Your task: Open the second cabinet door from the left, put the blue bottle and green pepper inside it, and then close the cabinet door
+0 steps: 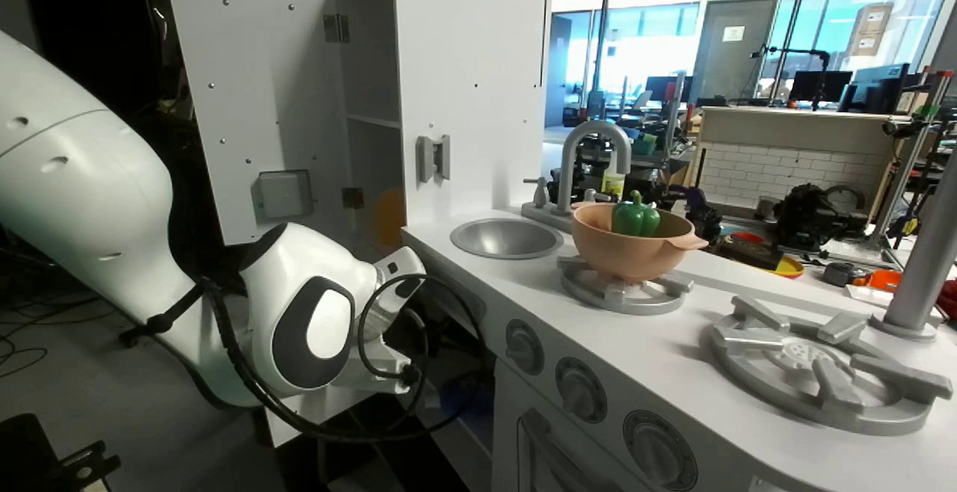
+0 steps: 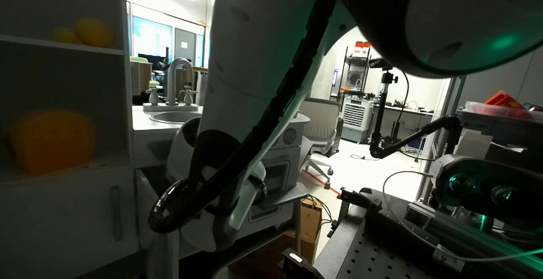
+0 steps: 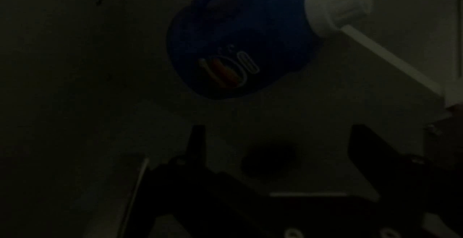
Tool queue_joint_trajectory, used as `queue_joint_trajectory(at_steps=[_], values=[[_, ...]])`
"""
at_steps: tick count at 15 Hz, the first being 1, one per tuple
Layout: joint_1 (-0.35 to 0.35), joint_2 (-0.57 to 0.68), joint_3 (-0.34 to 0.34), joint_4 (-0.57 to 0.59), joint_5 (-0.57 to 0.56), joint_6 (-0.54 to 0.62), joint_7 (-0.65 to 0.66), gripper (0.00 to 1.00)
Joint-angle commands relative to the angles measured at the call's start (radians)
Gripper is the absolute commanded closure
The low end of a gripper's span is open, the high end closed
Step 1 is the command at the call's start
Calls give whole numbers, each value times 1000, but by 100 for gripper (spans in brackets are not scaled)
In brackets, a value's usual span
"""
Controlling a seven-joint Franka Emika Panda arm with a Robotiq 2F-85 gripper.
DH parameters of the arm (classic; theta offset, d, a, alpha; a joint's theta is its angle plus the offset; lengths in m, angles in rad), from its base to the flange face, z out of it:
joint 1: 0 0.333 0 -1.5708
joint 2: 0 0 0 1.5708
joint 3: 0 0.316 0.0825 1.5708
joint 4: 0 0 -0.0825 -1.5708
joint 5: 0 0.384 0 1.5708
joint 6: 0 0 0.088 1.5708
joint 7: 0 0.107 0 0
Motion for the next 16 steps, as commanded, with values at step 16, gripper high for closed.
queue_joint_trajectory(at_steps=[16], values=[[-80,-648,143,-546,-113,-32,-312,0]])
